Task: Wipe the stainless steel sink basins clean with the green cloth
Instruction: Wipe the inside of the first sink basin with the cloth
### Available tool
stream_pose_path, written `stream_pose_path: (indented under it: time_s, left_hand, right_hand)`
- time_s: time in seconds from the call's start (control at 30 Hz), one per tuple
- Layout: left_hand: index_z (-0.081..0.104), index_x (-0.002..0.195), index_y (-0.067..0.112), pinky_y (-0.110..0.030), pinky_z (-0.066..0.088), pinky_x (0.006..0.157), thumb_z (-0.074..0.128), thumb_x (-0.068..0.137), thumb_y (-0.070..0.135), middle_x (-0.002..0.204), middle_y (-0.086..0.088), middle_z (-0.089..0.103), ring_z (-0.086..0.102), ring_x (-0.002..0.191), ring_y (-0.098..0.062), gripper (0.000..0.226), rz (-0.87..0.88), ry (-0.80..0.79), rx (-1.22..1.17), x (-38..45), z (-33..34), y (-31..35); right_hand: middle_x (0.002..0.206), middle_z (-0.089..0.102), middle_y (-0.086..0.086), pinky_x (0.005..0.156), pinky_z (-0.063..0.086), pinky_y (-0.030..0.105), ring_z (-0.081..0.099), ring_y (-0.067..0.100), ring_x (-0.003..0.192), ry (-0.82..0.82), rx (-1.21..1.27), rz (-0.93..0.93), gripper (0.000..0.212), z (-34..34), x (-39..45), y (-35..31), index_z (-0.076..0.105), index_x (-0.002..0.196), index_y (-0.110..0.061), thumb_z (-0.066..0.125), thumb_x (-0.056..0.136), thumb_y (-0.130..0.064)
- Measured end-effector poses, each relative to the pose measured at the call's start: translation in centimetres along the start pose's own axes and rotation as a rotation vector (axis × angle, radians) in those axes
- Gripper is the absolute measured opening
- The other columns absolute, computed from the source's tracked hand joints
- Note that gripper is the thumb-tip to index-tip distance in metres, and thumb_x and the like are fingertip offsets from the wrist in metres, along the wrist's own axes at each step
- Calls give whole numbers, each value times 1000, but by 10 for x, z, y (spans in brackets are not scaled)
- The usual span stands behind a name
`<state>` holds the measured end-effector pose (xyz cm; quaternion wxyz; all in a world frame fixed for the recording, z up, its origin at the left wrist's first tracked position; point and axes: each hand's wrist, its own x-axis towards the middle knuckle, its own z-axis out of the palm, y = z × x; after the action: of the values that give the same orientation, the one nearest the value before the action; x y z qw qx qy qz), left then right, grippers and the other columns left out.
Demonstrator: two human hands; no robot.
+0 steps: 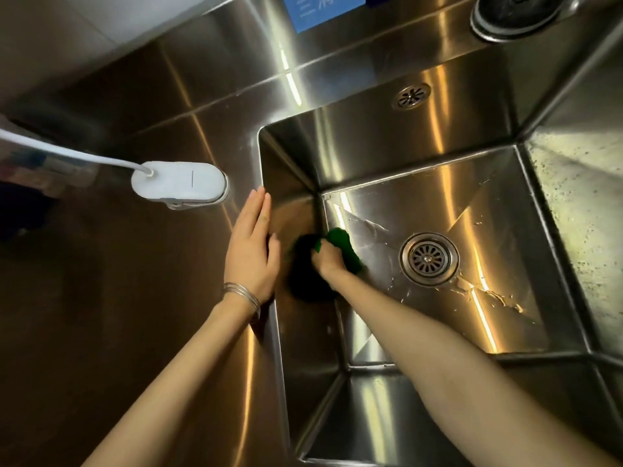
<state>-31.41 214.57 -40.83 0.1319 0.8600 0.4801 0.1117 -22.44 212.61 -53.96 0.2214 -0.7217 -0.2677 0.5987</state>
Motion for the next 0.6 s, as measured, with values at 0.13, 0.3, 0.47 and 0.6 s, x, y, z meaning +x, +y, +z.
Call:
stream_pose_path:
  time_s: [0.13,0.3,0.47,0.6]
  left_hand:
    - [32,141,1,-26,11,116,27,89,24,151,-8,26,19,141,-20,57,11,-35,-5,-1,-3,0]
    - [29,141,-4,-18,-3,115,32,89,11,152,-15,20,14,142,-24,54,66,-121,3,-17,-7,1]
    - [28,141,-5,-21,-2,117,27,93,23,152,-15,20,12,142,-20,57,128,-152,44,-62,-8,5]
    - [29,141,-5,-24,1,117,28,92,22,151,-14,20,12,141,-19,56,98,-117,64,-74,-5,12]
  right_hand:
    - [141,39,16,111,29,33,39,31,131,-25,118,-109,44,4,-72,3,39,140,-8,40,96,-8]
    - [139,32,13,92,18,4,37,21,127,-11,236,-340,48,-4,-155,-16,30,143,-5,41,97,-3]
    - [143,28,17,109,22,25,36,29,130,-88,76,-225,49,19,-181,29,27,143,-6,41,97,-8]
    - [140,30,23,105,31,32,40,36,125,-172,-24,-17,42,22,-179,52,33,137,1,39,97,-10]
